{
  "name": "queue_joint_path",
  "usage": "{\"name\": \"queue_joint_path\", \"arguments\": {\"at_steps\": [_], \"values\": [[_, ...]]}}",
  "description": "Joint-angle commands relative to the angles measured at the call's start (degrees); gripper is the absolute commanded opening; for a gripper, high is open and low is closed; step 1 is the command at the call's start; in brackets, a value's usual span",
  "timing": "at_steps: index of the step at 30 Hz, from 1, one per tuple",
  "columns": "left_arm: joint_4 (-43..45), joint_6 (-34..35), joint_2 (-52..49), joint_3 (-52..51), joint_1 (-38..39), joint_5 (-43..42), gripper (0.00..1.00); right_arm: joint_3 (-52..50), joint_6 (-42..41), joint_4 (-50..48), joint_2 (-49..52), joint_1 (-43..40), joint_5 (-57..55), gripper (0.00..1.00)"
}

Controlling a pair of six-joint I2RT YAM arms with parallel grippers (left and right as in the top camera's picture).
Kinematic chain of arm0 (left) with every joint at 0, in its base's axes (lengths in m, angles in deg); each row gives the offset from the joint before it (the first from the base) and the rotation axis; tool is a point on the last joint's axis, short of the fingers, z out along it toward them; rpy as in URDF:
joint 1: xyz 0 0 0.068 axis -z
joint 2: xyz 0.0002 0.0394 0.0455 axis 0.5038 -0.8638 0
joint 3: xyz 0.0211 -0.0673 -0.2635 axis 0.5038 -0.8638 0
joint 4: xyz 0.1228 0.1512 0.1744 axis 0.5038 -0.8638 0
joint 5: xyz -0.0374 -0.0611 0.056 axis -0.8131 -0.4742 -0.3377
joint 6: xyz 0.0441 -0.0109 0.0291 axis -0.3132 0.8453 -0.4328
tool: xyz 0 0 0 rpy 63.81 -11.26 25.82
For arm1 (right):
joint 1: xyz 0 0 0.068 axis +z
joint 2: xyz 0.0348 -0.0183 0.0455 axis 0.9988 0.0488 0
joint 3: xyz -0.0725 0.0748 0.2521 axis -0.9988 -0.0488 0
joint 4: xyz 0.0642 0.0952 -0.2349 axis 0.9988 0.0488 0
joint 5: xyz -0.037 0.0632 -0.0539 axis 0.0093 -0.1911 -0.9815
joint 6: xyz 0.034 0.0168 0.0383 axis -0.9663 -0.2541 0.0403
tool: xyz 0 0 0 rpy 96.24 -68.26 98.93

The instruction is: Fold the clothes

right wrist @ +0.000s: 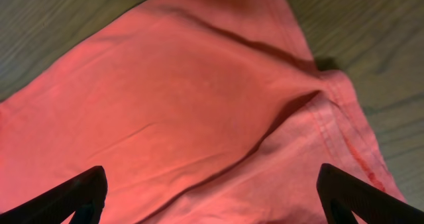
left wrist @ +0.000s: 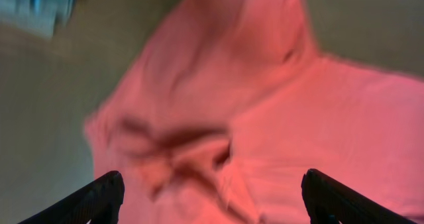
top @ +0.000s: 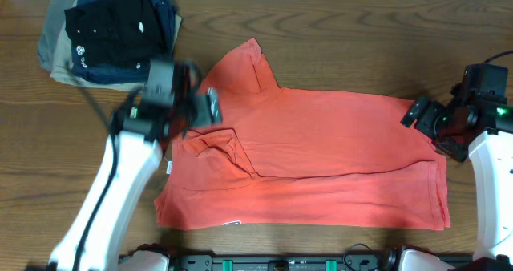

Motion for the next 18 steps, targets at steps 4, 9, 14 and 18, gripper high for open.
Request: {"name": "queue_joint_path", "arguments": {"at_steps": [4,9,14,18], "values": [[0.15,-12.57,-20.02,18.34,-0.31,0.09,0.87,0.42,5.95,1.84,0.39,0.28,2.43,0.99],[5.66,-17.77,-33.09,24.06,-0.31,3.61,0.87,0.28,5.95,2.43,1.03,1.09,2.67,0.99],[13.03,-21.22,-40.09,24.13,-0.48,5.25,0.87,0.24,5.95,2.71,1.03,1.18,2.64,0.99],[17.29,-21.53,-43.78,24.13,-0.46,5.25,0.87,0.2,5.95,2.56,1.09,2.36,2.62,0.99]]}}
